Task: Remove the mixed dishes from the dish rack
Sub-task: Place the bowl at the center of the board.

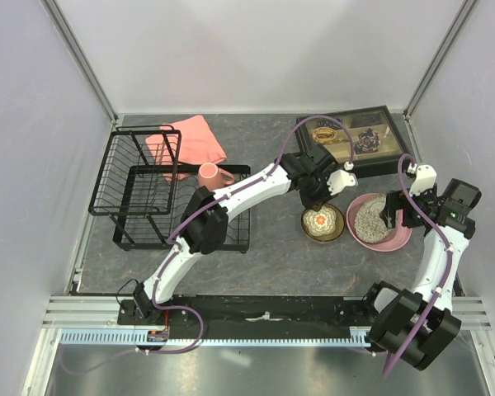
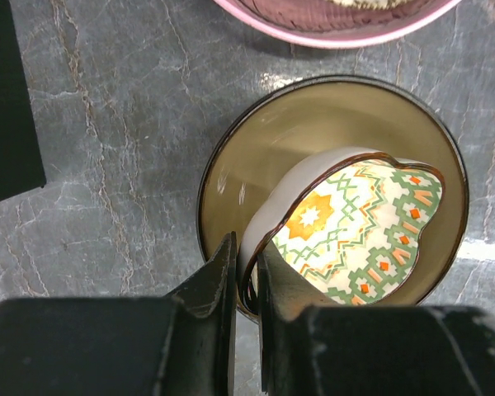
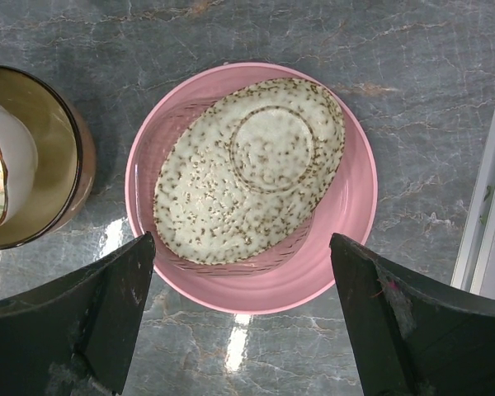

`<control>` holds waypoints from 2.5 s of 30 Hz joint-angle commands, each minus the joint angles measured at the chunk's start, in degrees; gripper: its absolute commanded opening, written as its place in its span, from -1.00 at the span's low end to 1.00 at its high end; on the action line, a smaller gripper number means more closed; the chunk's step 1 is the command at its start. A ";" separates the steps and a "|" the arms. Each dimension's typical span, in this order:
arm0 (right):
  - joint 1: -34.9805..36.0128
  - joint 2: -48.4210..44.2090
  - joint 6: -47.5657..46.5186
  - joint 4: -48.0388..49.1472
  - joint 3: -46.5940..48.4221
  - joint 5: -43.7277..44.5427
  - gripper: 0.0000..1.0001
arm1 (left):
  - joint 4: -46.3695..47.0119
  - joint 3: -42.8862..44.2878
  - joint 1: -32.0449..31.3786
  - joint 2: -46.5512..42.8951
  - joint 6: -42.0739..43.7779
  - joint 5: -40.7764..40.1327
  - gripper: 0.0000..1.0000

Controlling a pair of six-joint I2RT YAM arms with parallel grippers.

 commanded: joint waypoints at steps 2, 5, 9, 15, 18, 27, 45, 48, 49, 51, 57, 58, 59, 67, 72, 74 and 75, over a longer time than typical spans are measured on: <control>-0.19 -0.37 0.23 1.77 -0.57 0.47 0.89 | -2.02 4.59 -0.34 1.04 4.41 -1.19 -0.97; -0.19 0.16 0.23 1.77 -0.66 0.64 0.90 | -2.72 5.21 -0.34 2.27 4.86 -0.49 -0.97; -0.19 0.34 0.23 1.77 -0.66 0.73 0.90 | -2.81 5.56 -0.61 3.41 5.03 -0.14 -0.97; -0.19 0.42 0.14 1.77 -0.66 1.08 0.89 | -2.90 6.53 -1.04 4.90 5.12 -0.22 -0.96; -0.19 -0.28 0.23 1.77 -0.66 1.17 0.90 | -2.81 6.61 -1.31 5.00 5.47 -0.66 -0.94; -0.19 -1.07 0.14 1.68 -0.75 1.26 0.89 | -2.90 6.53 -2.28 5.17 5.91 -1.63 -0.44; -0.19 -2.30 -0.30 1.33 -0.75 0.99 0.89 | -2.72 6.53 -3.51 1.92 5.91 -5.67 0.11; -0.19 -2.13 -0.38 1.24 -0.84 0.82 0.89 | -2.46 6.44 -3.51 0.17 5.91 -6.72 0.22; -0.19 -2.12 -0.38 1.24 -0.84 0.82 0.89 | -2.29 6.44 -3.42 -0.80 5.83 -6.81 0.23; -0.19 -1.95 -0.47 1.07 -0.75 0.64 0.89 | -2.29 6.44 -3.42 -1.86 5.82 -7.60 0.25; -0.19 -2.21 -0.65 0.71 -0.75 0.56 0.89 | -2.20 6.18 -3.42 -5.37 5.74 -9.62 0.30; -0.28 -2.21 -0.65 0.71 -0.75 0.56 0.90 | -2.20 6.00 -3.42 -5.72 5.74 -9.80 0.30; -0.28 -2.13 -0.65 0.80 -0.75 0.56 0.89 | -2.20 6.00 -3.42 -6.16 5.74 -9.80 0.31; -0.28 -1.60 -0.65 0.71 -0.75 0.99 0.90 | 1.65 -2.93 -3.33 -17.21 5.21 -13.75 0.31; -0.28 -0.81 -0.65 0.80 -0.75 1.08 0.89 | 5.01 -10.95 -0.97 -26.63 6.17 -17.89 0.33; -0.28 -0.46 -0.74 0.89 -0.66 1.17 0.89 | 5.62 -13.68 1.75 -30.14 7.93 -17.89 0.37; -0.28 -0.45 -0.74 0.80 -0.66 1.17 0.89 | 5.62 -14.47 2.81 -31.12 9.06 -19.28 0.39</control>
